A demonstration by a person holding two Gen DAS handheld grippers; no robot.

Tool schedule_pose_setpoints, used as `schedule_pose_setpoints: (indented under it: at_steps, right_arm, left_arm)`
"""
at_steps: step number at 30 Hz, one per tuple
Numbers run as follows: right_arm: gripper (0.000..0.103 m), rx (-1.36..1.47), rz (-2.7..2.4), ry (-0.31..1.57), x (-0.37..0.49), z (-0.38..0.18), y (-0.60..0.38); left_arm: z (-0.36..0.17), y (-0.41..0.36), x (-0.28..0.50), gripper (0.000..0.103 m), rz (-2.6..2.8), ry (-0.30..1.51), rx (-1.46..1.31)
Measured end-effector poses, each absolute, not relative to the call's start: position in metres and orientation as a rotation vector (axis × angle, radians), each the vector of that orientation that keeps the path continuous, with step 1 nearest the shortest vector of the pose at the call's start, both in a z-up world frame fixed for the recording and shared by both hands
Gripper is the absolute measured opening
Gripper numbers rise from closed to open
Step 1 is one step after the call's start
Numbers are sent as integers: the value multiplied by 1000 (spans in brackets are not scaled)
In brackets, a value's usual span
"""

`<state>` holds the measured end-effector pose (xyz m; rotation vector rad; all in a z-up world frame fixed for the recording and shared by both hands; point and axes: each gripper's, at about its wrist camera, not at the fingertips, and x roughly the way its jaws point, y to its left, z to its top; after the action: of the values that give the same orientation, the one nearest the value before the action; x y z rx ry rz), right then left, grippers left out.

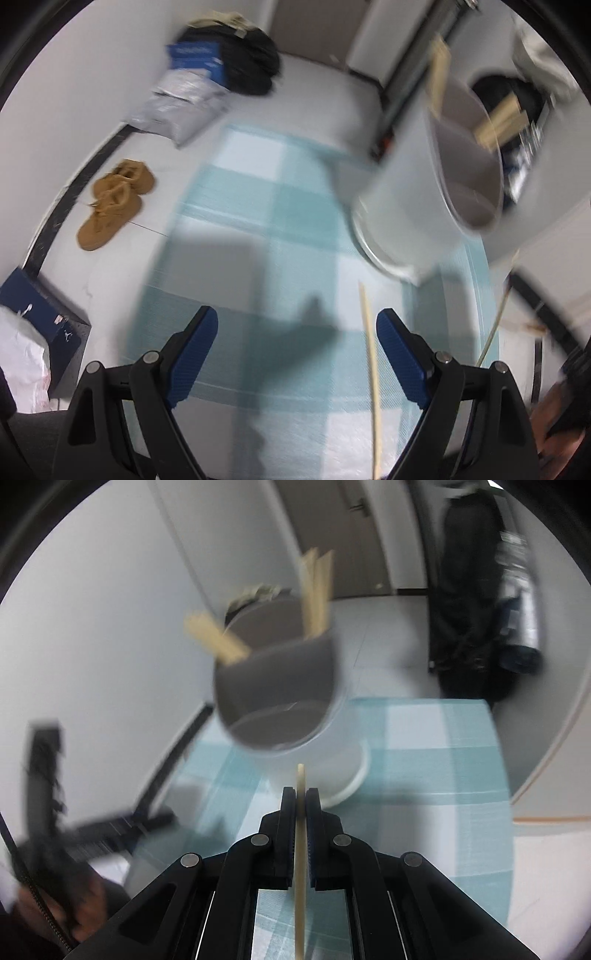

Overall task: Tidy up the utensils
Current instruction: 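Grasp a wooden chopstick with the right tool while the left tool grasps another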

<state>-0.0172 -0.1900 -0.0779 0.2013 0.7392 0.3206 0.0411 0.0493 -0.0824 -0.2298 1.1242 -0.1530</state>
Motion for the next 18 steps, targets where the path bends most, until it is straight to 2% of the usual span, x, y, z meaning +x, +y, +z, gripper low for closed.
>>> schedule_pose_setpoints:
  at_steps: [8,14,16,18]
  right_arm:
    - [4,381,262,656,-17,-59,-247]
    - [4,428,230,623,-19,-57,-265]
    - [4,449,235,617,-17,-59,-269]
    - [4,440,228,601,-17,-57,-272]
  left_arm:
    - [-112,4,54,85,-121,1273,-106]
    - [-121,-13,62,78,-31,1287,7]
    - [-118,-20,63,69,-27,1268,30]
    - [-116,-25,64,38,-46,1279,9]
